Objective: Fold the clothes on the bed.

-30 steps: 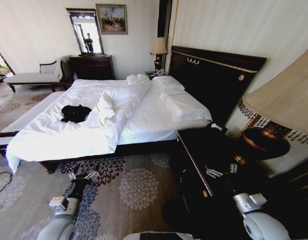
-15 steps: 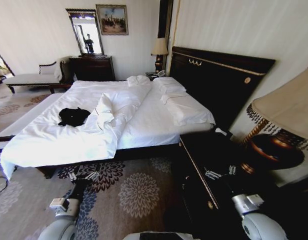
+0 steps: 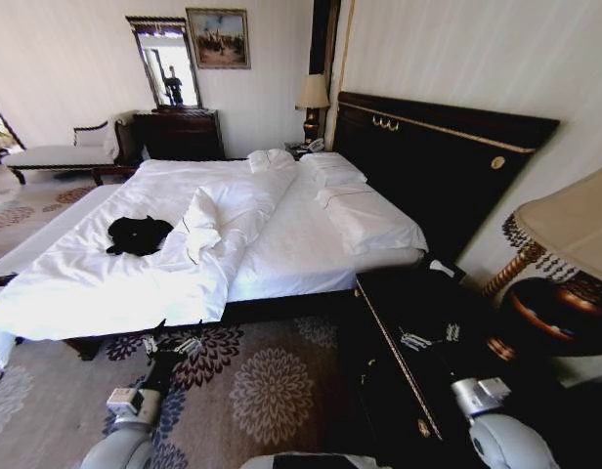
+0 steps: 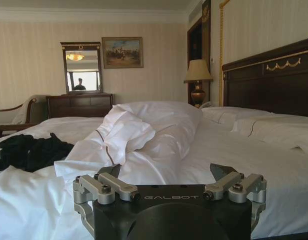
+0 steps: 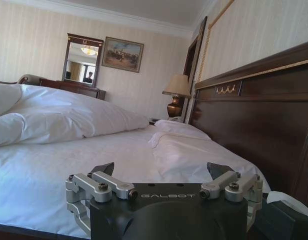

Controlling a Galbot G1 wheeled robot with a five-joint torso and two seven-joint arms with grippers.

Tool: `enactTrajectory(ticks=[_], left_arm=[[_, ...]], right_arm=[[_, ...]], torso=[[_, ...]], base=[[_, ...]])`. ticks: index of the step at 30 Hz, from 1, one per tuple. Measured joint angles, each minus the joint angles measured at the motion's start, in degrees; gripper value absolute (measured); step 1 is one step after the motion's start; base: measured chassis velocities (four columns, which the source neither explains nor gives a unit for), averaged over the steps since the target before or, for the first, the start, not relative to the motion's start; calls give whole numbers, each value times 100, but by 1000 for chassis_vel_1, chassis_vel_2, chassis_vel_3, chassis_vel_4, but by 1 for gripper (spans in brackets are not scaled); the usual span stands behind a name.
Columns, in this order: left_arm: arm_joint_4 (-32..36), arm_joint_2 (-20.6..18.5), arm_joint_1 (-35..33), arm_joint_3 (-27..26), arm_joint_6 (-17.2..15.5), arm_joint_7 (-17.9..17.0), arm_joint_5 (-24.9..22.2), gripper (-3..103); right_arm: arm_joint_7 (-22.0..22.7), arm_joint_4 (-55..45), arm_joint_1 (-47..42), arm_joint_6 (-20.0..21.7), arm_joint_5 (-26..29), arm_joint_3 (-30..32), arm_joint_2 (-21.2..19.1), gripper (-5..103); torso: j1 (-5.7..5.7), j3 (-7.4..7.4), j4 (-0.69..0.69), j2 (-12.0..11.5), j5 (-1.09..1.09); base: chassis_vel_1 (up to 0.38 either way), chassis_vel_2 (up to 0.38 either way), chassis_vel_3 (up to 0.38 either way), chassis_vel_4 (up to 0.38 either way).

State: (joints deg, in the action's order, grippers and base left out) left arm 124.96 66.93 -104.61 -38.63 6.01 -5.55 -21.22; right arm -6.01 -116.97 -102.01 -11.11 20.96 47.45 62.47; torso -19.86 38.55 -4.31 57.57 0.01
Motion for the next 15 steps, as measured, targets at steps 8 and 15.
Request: enactTrajectory(ticks=[8, 15], left_arm=[[-6, 15, -64, 18, 16, -9, 116, 100], [10, 90, -78, -30, 15, -16, 129, 100]], right_arm=[[-6, -63, -39, 1, 0, 40, 44, 100], [-8, -223, -73, 71, 220, 29, 50, 100]], torso=[[0, 0, -1, 0, -1], [0, 0, -1, 0, -2]], base=[[-138, 132, 137, -129], [-126, 131, 109, -129]])
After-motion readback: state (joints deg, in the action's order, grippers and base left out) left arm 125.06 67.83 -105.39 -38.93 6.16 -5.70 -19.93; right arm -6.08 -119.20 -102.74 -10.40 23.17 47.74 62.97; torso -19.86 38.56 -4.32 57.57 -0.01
